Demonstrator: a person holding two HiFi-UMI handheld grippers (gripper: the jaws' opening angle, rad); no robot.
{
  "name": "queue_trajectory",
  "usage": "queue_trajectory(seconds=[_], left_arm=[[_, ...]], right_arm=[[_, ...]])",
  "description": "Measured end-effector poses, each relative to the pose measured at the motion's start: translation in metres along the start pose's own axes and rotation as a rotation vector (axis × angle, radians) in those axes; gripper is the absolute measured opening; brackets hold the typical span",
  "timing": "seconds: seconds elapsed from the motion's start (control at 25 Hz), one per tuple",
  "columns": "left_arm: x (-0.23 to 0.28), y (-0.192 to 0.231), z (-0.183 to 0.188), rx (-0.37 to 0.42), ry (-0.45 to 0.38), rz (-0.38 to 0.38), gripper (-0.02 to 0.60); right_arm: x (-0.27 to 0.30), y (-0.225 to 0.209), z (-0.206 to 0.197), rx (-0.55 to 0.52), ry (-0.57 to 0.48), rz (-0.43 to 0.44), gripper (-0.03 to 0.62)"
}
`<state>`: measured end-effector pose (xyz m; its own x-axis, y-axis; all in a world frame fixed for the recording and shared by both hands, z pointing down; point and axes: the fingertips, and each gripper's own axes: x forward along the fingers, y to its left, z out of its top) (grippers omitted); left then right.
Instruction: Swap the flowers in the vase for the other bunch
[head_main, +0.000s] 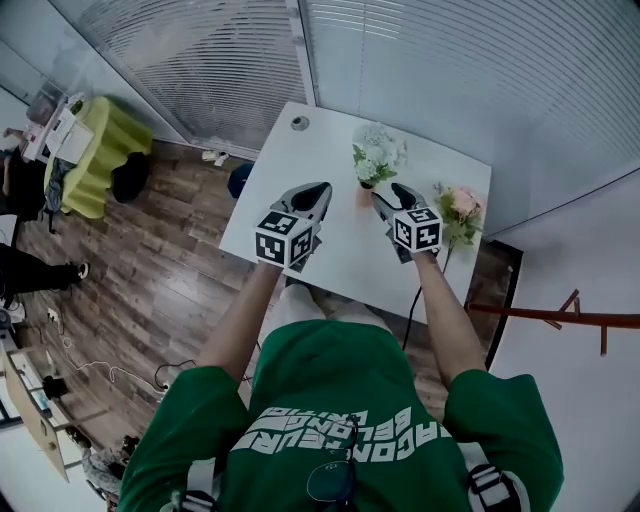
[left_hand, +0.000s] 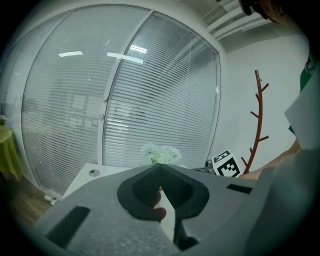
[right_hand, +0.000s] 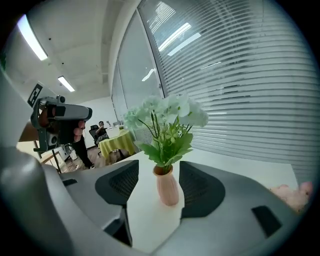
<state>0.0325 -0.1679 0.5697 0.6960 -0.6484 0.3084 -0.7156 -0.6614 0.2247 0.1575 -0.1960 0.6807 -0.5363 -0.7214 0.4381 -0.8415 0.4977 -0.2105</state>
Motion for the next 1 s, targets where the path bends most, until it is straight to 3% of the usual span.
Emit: queue_trajectory(seconds=[0.36,0.6,1.0], left_arm=[[0.014,0.006,-0.022,0.006,-0.019,0.015,0.002],[0.022,0.007,-0.044,0.009,0.009,0.021,0.002],[0.023,0.002,-0.046,0.037,0.006,0.015,0.002]], right_arm=[[0.039,-0.016,-0.024,-0.005,0.029,0.047,0.238],[0.059,-0.013,-0.016,-0.010,0.008,0.098,0.238],[0.078,-0.013,-0.010,-0.059,0.013,0.089,0.236]])
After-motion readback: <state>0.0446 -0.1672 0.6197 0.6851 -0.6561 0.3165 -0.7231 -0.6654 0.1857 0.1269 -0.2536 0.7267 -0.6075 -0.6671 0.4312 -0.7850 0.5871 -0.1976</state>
